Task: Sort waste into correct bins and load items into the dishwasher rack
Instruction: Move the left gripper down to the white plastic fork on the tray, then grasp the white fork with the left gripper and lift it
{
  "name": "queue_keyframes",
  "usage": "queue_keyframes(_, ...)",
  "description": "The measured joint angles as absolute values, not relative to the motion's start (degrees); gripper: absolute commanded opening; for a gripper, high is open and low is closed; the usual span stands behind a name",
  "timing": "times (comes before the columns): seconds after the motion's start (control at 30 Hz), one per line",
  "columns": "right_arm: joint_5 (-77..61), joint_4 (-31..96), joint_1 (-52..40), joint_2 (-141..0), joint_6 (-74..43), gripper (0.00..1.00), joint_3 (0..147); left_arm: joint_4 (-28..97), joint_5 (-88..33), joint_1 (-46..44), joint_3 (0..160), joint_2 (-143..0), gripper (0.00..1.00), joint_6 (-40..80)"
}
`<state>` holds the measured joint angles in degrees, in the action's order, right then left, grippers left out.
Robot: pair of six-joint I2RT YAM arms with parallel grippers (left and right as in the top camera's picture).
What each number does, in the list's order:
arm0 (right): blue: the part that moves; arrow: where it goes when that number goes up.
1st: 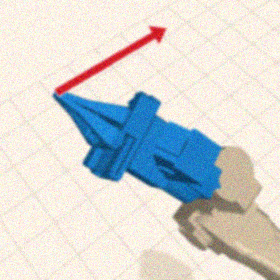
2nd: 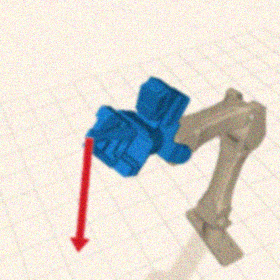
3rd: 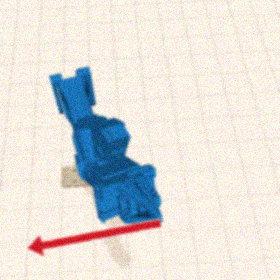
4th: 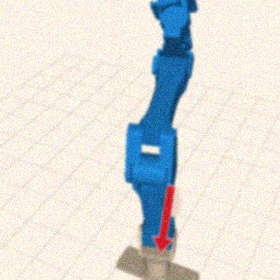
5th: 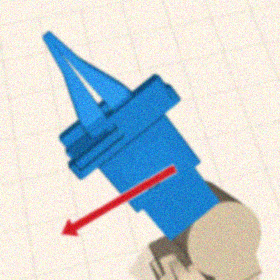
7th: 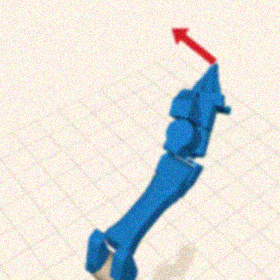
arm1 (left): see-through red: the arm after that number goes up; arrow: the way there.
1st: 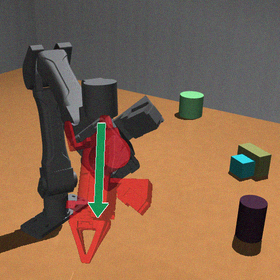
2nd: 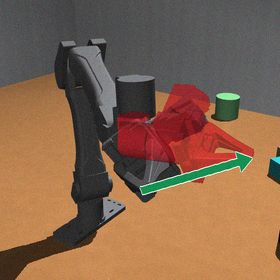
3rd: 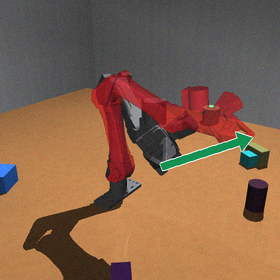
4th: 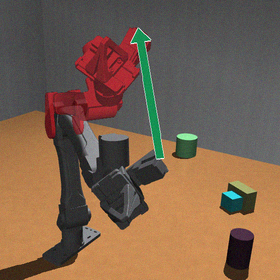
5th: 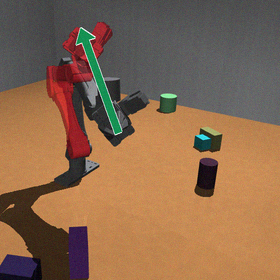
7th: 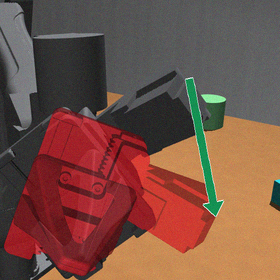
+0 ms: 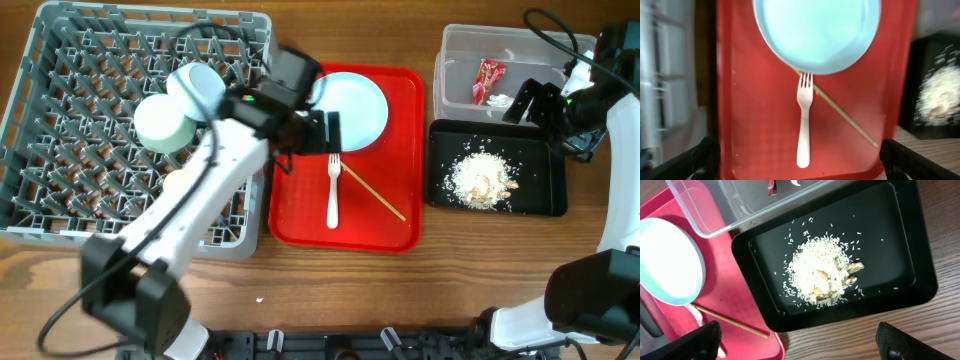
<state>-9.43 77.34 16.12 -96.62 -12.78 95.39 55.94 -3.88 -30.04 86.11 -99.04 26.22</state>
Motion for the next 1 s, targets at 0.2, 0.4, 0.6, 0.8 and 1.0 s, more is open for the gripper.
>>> queue_keyframes(0.2,-9.4,77.3,16.1,-96.6,-12.8,1.0,95.4,53.8,-2.8,-33.5,86.1,-107.8,1.0,27.0)
queue_keyframes(0.4,-9.4,77.3,16.1,-96.6,-12.8,1.0,95.4,50.4,-2.8,-34.9,86.1,-113.6,0.98,27.8)
queue_keyframes(0.6,-9.4,77.3,16.1,-96.6,-12.8,0.99,95.4,49.9,-2.6,-35.6,86.1,-118.0,0.91,28.3)
queue_keyframes(0.8,-9.4,77.3,16.1,-96.6,-12.8,1.0,95.4,50.5,-2.2,-35.8,86.1,-120.8,0.86,28.4)
queue_keyframes(1.0,-9.4,77.3,16.1,-96.6,-12.8,1.0,95.4,50.9,-0.9,-36.6,86.2,-121.0,0.66,28.7)
